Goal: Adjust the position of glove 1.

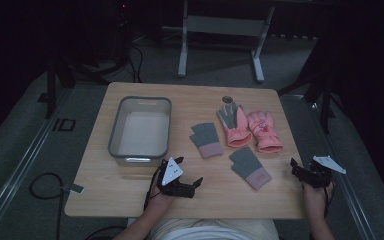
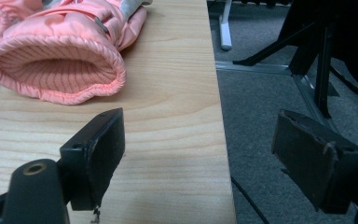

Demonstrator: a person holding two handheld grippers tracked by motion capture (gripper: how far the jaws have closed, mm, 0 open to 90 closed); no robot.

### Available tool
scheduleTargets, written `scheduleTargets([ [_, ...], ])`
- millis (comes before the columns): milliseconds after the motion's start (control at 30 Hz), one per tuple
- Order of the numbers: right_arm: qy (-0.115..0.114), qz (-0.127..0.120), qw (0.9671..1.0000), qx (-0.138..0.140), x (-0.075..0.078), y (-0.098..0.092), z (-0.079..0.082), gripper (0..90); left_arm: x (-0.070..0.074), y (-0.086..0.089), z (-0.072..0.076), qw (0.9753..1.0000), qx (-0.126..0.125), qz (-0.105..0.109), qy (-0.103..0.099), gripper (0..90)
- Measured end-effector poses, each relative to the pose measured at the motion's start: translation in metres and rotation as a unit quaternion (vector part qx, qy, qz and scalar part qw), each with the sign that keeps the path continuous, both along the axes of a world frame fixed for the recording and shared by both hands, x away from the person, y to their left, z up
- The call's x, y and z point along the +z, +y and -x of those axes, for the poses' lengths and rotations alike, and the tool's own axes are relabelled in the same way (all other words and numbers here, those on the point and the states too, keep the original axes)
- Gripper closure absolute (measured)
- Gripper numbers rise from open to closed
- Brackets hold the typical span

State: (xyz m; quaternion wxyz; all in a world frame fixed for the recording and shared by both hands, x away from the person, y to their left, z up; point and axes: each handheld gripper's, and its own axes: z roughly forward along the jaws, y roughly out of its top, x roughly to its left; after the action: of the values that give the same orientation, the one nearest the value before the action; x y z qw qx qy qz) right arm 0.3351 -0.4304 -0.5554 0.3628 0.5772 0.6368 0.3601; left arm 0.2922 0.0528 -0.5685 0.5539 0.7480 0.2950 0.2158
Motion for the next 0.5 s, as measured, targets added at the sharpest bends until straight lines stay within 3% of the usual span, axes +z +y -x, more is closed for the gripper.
scheduleTargets([
  [100, 0.006, -0.015, 0.9998, 0.008, 0.002, -0.001, -0.001, 15.9, 0.000, -0.001, 0.001, 1.0000, 0.000, -0.005, -0.004, 1.3],
  [400, 0.013, -0.019, 0.9994, 0.024, 0.014, 0.001, -0.004, 14.9, 0.000, -0.001, 0.001, 1.0000, -0.007, -0.003, -0.004, 1.3],
  [500, 0.025, -0.022, 0.9988, 0.037, 0.019, 0.004, -0.006, 14.6, 0.000, -0.001, 0.001, 1.0000, -0.005, -0.002, -0.002, 1.3],
])
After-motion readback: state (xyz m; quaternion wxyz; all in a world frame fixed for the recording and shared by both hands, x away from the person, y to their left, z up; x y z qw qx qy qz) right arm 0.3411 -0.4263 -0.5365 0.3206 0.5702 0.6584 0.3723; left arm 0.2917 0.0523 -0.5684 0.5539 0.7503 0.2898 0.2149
